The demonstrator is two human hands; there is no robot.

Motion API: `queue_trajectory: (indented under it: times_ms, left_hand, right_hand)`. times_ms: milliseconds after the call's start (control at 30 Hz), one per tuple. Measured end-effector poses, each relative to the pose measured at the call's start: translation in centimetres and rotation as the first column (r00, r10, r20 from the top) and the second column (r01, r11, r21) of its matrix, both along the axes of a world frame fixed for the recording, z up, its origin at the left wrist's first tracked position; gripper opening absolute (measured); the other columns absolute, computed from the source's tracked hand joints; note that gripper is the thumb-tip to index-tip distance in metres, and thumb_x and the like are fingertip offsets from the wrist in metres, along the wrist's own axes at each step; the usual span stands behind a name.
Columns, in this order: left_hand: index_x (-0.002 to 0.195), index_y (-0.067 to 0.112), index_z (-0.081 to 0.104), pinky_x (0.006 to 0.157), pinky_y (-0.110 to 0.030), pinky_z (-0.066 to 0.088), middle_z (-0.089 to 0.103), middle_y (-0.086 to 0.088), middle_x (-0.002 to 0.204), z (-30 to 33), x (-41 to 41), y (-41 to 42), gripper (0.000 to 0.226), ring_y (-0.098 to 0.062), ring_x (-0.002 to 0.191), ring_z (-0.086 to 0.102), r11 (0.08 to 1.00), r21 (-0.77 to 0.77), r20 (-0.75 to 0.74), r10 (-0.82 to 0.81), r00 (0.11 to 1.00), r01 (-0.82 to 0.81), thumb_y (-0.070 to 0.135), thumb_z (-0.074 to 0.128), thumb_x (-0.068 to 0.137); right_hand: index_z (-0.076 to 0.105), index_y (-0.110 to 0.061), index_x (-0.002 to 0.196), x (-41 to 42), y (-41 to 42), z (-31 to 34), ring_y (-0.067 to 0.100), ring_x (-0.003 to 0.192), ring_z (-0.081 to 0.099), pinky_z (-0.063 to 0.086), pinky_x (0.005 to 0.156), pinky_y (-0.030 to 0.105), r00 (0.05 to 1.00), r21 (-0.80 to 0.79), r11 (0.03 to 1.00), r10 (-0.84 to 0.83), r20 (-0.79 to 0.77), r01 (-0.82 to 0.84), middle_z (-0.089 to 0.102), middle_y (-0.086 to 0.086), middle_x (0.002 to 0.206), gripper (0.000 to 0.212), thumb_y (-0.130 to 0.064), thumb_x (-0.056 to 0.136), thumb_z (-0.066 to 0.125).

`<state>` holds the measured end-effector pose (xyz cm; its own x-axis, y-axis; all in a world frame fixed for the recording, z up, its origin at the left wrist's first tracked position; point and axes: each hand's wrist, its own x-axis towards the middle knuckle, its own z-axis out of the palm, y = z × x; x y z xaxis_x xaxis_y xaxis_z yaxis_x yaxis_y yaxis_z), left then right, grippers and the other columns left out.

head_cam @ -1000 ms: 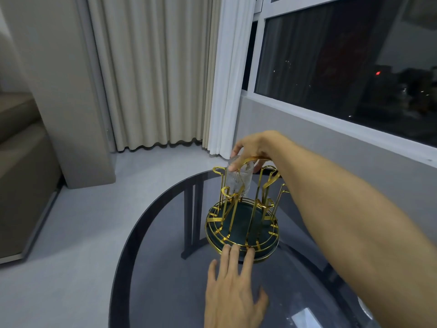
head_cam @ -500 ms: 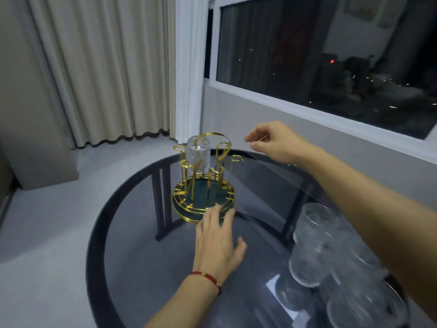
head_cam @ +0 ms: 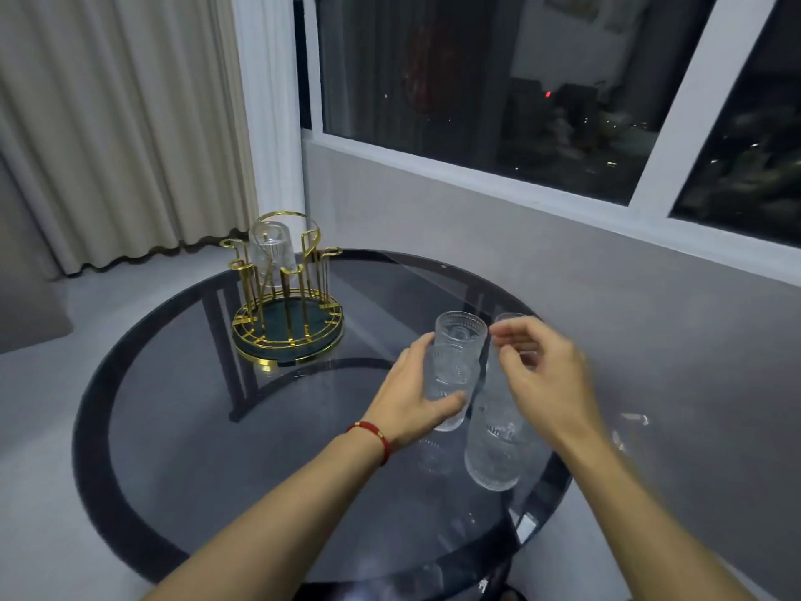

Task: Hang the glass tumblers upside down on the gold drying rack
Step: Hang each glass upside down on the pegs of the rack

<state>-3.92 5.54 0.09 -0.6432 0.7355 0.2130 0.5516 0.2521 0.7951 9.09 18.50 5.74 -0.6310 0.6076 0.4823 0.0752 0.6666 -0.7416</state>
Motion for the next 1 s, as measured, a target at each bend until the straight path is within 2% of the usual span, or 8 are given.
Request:
queue_trajectory:
  times_ms: [133, 333, 533, 667, 767, 867, 900, 1000]
  left_hand:
    - [0.153, 0.020, 0.030, 0.115, -0.036, 0.037, 0.042, -0.003, 0.156, -0.1, -0.1, 0.7, 0.093, -0.019, 0.141, 0.040, 0.999, -0.027, 0.005, 0.027, 1.000, -0.026, 0.043, 0.080, 0.079]
    - [0.146, 0.022, 0.044, 0.092, -0.013, 0.037, 0.055, 0.003, 0.144, -0.1, -0.6, 0.6, 0.093, -0.013, 0.130, 0.051, 0.992, 0.026, 0.022, 0.123, 0.992, -0.124, 0.046, 0.089, 0.068]
    - [0.148, 0.022, 0.045, 0.096, -0.019, 0.038, 0.055, 0.003, 0.147, -0.1, -1.0, -1.5, 0.096, -0.013, 0.132, 0.050, 0.979, 0.060, 0.017, 0.194, 0.981, -0.195, 0.051, 0.088, 0.066]
    - [0.142, 0.026, 0.053, 0.099, -0.026, 0.050, 0.064, 0.005, 0.134, 0.8, -1.5, -4.3, 0.093, -0.012, 0.122, 0.059, 0.968, 0.093, 0.050, 0.230, 0.972, -0.234, 0.057, 0.087, 0.061]
    - [0.129, 0.030, 0.060, 0.085, -0.013, 0.049, 0.067, 0.015, 0.117, 1.5, -2.8, -6.6, 0.083, 0.002, 0.106, 0.061, 0.946, 0.160, 0.109, 0.266, 0.958, -0.281, 0.060, 0.087, 0.056]
    - [0.119, 0.030, 0.061, 0.090, -0.025, 0.055, 0.067, 0.014, 0.112, 1.8, -4.2, -8.1, 0.076, 0.004, 0.101, 0.063, 0.894, 0.260, 0.249, 0.302, 0.920, -0.364, 0.057, 0.089, 0.053]
    - [0.116, 0.031, 0.061, 0.091, -0.033, 0.057, 0.066, 0.013, 0.112, 1.8, -4.5, -8.3, 0.074, 0.007, 0.098, 0.062, 0.872, 0.281, 0.297, 0.317, 0.901, -0.400, 0.056, 0.089, 0.053]
    - [0.113, 0.034, 0.059, 0.091, -0.046, 0.059, 0.064, 0.011, 0.111, 1.4, -5.6, -8.8, 0.071, 0.002, 0.098, 0.063, 0.818, 0.315, 0.410, 0.340, 0.846, -0.481, 0.056, 0.089, 0.052]
  right_hand:
    - [0.071, -0.028, 0.111, 1.6, -0.7, -1.8, 0.010, 0.107, 0.067, 0.054, 0.097, 0.034, 0.999, 0.041, 0.999, -0.012, 0.044, 0.010, 0.072, -0.011, 0.110, 0.027, -0.010, 0.092, 0.068]
    - [0.068, -0.023, 0.124, 1.4, -1.2, -3.7, 0.020, 0.123, 0.054, 0.038, 0.101, 0.035, 0.966, 0.266, 0.964, -0.047, 0.253, -0.023, 0.064, -0.005, 0.124, 0.034, -0.019, 0.090, 0.070]
    - [0.072, -0.020, 0.116, 0.6, -1.1, -3.8, 0.023, 0.116, 0.060, 0.043, 0.100, 0.038, 0.975, 0.290, 0.957, -0.065, 0.212, 0.001, 0.068, -0.003, 0.117, 0.026, -0.013, 0.090, 0.073]
    - [0.074, -0.018, 0.115, 0.8, -1.1, -2.8, 0.022, 0.114, 0.061, 0.049, 0.101, 0.043, 0.967, 0.303, 0.953, -0.092, 0.238, 0.016, 0.069, -0.002, 0.116, 0.023, -0.017, 0.091, 0.074]
    - [0.075, -0.016, 0.107, 0.1, -2.6, -1.7, 0.017, 0.102, 0.063, 0.052, 0.093, 0.034, 0.996, 0.383, 0.924, -0.023, 0.089, -0.013, 0.072, -0.003, 0.106, 0.017, -0.017, 0.090, 0.073]
    - [0.072, -0.022, 0.115, -3.0, -6.2, -1.1, 0.002, 0.096, 0.064, 0.044, 0.084, 0.007, 0.981, 0.165, 0.968, 0.177, 0.078, -0.188, 0.068, -0.008, 0.112, 0.022, -0.019, 0.094, 0.066]
    - [0.067, -0.025, 0.126, -4.2, -7.0, -1.4, 0.001, 0.104, 0.064, 0.045, 0.088, 0.009, 0.966, 0.019, 0.975, 0.216, 0.145, -0.221, 0.065, -0.007, 0.124, 0.028, -0.024, 0.099, 0.063]
    - [0.045, -0.025, 0.153, -8.1, -9.3, -2.3, 0.019, 0.137, 0.055, 0.044, 0.114, 0.040, 0.897, -0.456, 0.874, 0.329, 0.296, -0.170, 0.051, 0.000, 0.155, 0.048, -0.041, 0.108, 0.044]
